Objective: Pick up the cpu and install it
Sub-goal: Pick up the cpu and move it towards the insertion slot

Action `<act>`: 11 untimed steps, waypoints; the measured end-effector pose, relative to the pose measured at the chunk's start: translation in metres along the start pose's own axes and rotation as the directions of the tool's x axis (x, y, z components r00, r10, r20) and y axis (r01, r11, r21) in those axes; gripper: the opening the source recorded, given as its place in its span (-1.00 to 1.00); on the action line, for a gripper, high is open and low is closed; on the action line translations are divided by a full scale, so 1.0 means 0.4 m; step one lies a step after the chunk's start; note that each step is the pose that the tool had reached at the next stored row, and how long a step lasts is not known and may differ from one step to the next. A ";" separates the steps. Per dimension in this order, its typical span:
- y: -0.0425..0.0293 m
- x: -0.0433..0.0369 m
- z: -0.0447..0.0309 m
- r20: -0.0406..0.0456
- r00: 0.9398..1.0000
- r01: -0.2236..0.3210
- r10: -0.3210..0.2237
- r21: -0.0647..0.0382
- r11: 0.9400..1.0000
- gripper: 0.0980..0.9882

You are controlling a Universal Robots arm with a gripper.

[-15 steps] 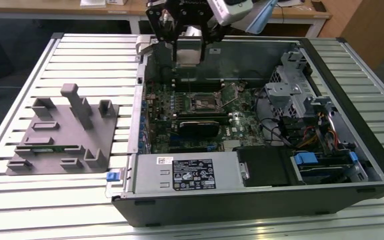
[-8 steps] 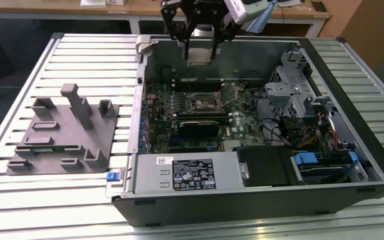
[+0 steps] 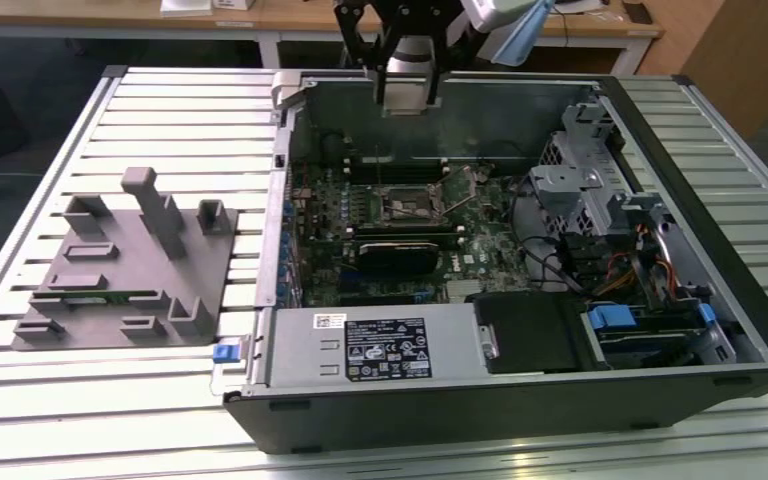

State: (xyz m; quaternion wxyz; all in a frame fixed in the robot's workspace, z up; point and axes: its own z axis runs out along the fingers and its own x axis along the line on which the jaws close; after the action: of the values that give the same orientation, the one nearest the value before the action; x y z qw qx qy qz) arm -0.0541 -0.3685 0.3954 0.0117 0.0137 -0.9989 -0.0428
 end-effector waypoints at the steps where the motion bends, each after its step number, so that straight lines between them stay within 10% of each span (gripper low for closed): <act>1: 0.004 -0.008 0.001 0.000 1.000 0.000 0.000 0.000 1.000 -0.03; 11: 0.011 -0.070 0.005 0.000 1.000 0.000 0.000 0.000 1.000 -0.03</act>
State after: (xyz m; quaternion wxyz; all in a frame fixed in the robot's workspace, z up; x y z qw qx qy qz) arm -0.0264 -0.3632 0.3932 0.0114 0.0137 -0.9989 -0.0429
